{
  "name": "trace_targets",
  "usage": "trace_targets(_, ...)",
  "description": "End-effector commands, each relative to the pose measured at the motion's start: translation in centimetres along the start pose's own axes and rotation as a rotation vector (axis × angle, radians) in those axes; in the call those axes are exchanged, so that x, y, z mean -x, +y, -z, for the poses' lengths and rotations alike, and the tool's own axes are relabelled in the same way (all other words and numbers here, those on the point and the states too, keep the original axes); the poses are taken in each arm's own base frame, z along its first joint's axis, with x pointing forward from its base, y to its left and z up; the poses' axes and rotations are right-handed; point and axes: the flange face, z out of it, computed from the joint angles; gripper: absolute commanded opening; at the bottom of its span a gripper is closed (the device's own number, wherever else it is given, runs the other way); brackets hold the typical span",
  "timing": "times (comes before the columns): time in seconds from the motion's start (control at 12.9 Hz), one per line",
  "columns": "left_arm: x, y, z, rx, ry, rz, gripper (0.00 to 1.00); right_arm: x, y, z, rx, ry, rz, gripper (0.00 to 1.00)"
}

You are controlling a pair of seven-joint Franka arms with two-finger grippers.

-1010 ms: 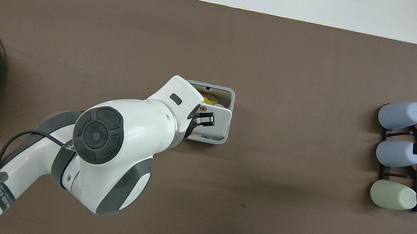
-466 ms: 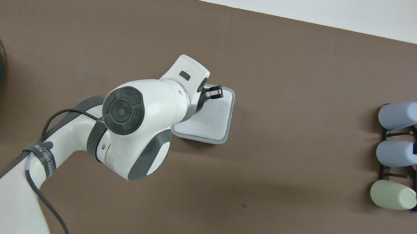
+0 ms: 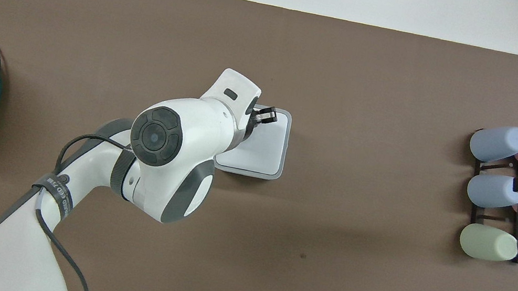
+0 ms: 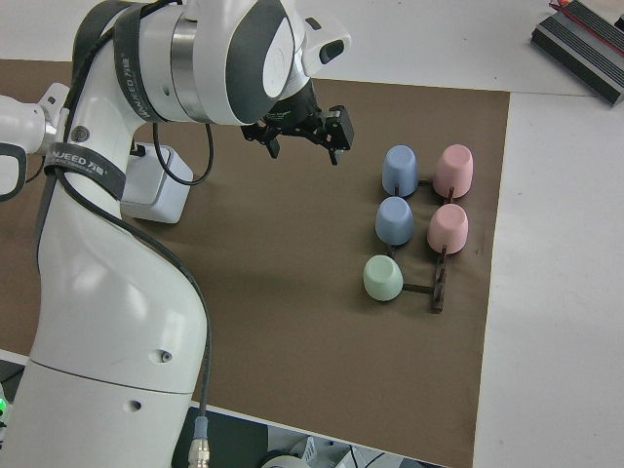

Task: Close trash can lid

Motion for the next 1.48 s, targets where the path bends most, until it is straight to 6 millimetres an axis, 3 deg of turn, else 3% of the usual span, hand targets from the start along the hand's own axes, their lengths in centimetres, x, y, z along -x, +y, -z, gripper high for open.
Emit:
trace_targets(0.0, 0.3, -0.7, -1.9, -0.018, -0.021, 0.01, 0.04, 0.4, 0.1, 0.4, -0.002, 0.008, 0.018, 1.0)
trace_targets(0.23, 0.5, -1.1, -2.7, -0.03, -0.03, 0.007, 0.04, 0.4, 0.1, 0.4, -0.002, 0.008, 0.018, 1.0)
trace_targets(0.54, -1.5, 0.0, -1.3, -0.033, -0.028, 0.004, 0.04, 0.4, 0.1, 0.4, -0.002, 0.008, 0.018, 1.0)
trace_targets(0.78, -6.3, 0.7, 2.6, -0.081, -0.091, 0.034, 0.04, 0.4, 0.1, 0.4, -0.002, 0.008, 0.018, 1.0)
trace_targets(0.93, -8.3, 0.3, 5.4, -0.134, -0.123, 0.033, 0.04, 0.4, 0.1, 0.4, -0.002, 0.008, 0.018, 1.0)
trace_targets(1.17, -11.9, -1.6, 9.5, -0.204, -0.176, -0.022, 0.04, 0.4, 0.1, 0.4, -0.002, 0.008, 0.018, 1.0)
trace_targets(1.4, -15.2, -5.1, 13.6, -0.25, -0.277, -0.142, 0.04, 0.4, 0.1, 0.4, -0.002, 0.008, 0.018, 1.0)
